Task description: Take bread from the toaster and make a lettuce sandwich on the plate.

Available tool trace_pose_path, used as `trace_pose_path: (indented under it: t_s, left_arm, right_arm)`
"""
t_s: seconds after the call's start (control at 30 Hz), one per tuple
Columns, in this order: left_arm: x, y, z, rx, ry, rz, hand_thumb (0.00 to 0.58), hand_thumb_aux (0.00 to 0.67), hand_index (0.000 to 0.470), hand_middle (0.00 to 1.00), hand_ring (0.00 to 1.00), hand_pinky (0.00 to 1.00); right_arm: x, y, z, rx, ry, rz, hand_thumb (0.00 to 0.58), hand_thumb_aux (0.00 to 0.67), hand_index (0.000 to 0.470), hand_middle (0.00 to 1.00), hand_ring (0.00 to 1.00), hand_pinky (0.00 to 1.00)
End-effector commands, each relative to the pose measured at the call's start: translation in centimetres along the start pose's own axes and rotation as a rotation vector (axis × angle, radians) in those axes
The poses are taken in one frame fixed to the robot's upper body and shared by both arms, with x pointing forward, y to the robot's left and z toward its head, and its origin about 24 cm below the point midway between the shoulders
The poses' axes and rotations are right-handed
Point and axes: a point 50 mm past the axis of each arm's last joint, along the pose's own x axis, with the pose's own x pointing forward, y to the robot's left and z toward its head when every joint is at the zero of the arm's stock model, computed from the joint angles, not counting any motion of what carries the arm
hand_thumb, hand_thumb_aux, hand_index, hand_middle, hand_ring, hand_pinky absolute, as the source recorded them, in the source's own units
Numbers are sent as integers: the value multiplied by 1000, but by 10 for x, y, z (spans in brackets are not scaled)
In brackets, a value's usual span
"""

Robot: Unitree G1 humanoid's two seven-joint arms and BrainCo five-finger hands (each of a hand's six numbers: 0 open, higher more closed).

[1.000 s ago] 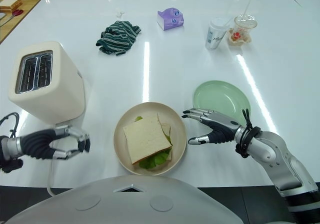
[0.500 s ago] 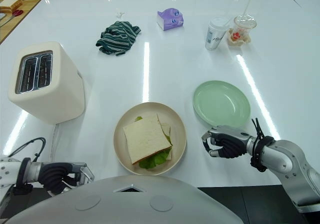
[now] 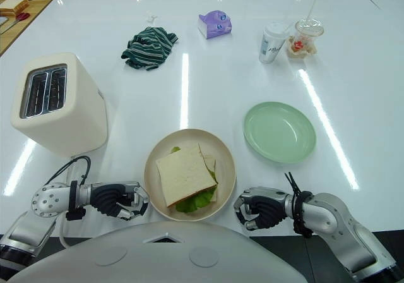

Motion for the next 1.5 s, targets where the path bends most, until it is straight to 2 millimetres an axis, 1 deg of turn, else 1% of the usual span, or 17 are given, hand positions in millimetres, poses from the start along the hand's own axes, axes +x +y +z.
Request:
trace_pose_path:
  t_s: [0.03, 0.17, 0.33, 0.5, 0.63, 0.8, 1.0, 1.1, 1.23, 1.27, 1.3, 1.33, 1.37, 1.4, 1.43, 1.47, 1.5]
  left_arm:
    - [13, -26, -21, -103, 90, -96, 580, 670, 470, 1000, 1000, 1000]
    - [20, -21, -21, -92, 77, -56, 580, 670, 470, 1000, 1000, 1000]
    - [24, 4, -23, -58, 89, 88, 580, 670, 470, 1000, 1000, 1000]
    - [29, 32, -25, -18, 103, 252, 580, 670, 470, 1000, 1000, 1000]
    - [38, 59, -23, 79, 111, 403, 580, 670, 470, 1000, 1000, 1000]
    - [54, 89, -22, 159, 168, 562, 580, 670, 470, 1000, 1000, 1000]
    - [81, 113, -12, 121, 164, 622, 580, 670, 470, 1000, 1000, 1000]
    - [91, 131, -10, 84, 166, 680, 580, 670, 470, 1000, 1000, 1000]
    - [89, 157, 5, 37, 88, 848, 580, 670, 470, 1000, 1000, 1000]
    - [83, 162, 14, 34, 44, 920, 574, 604, 424, 1000, 1000, 1000]
    - [73, 165, 23, 29, -4, 1000, 474, 384, 269, 1000, 1000, 1000]
    - [63, 166, 31, 28, -43, 1063, 398, 294, 206, 1000, 1000, 1000]
    - [55, 164, 38, 32, -81, 1104, 79, 47, 33, 1000, 1000, 1000]
    - [45, 161, 47, 36, -131, 1153, 0, 0, 0, 1000, 1000, 1000]
    - [32, 156, 56, 52, -195, 1207, 0, 0, 0, 929, 929, 929]
    - [19, 151, 66, 70, -260, 1278, 0, 0, 0, 647, 647, 647]
    - [6, 143, 73, 79, -324, 1340, 0, 0, 0, 420, 420, 420]
  right_arm:
    - [12, 8, -4, 36, -3, -6, 580, 670, 470, 1000, 1000, 1000]
    - [21, 1, -5, 31, -27, -81, 580, 670, 470, 1000, 1000, 1000]
    - [36, -11, -7, -3, -32, -201, 580, 670, 470, 1000, 1000, 1000]
    - [43, -26, -12, -39, 7, -311, 580, 670, 470, 1000, 1000, 1000]
    - [49, -47, -16, -80, 46, -444, 580, 670, 470, 1000, 1000, 1000]
    - [59, -75, -19, -171, 185, -611, 580, 670, 470, 1000, 1000, 1000]
    - [77, -106, -25, -210, 270, -710, 580, 670, 470, 1000, 1000, 1000]
    - [90, -125, -29, -191, 283, -754, 580, 670, 470, 1000, 1000, 1000]
    - [94, -151, -29, -188, 285, -883, 580, 670, 470, 1000, 1000, 1000]
    - [89, -154, -24, -192, 263, -924, 580, 670, 470, 1000, 1000, 1000]
    - [83, -157, -18, -207, 239, -964, 580, 670, 470, 1000, 1000, 1000]
    - [75, -159, -13, -214, 219, -1001, 580, 670, 470, 1000, 1000, 1000]
    - [68, -161, -8, -229, 196, -1033, 580, 670, 470, 1000, 1000, 1000]
    - [57, -162, -2, -237, 172, -1085, 580, 670, 470, 1000, 1000, 1000]
    - [45, -163, 7, -259, 123, -1149, 580, 670, 470, 949, 949, 949]
    - [33, -162, 17, -274, 68, -1213, 524, 462, 324, 0, 0, 0]
    - [22, -159, 26, -273, 9, -1276, 116, 71, 50, 0, 0, 0]
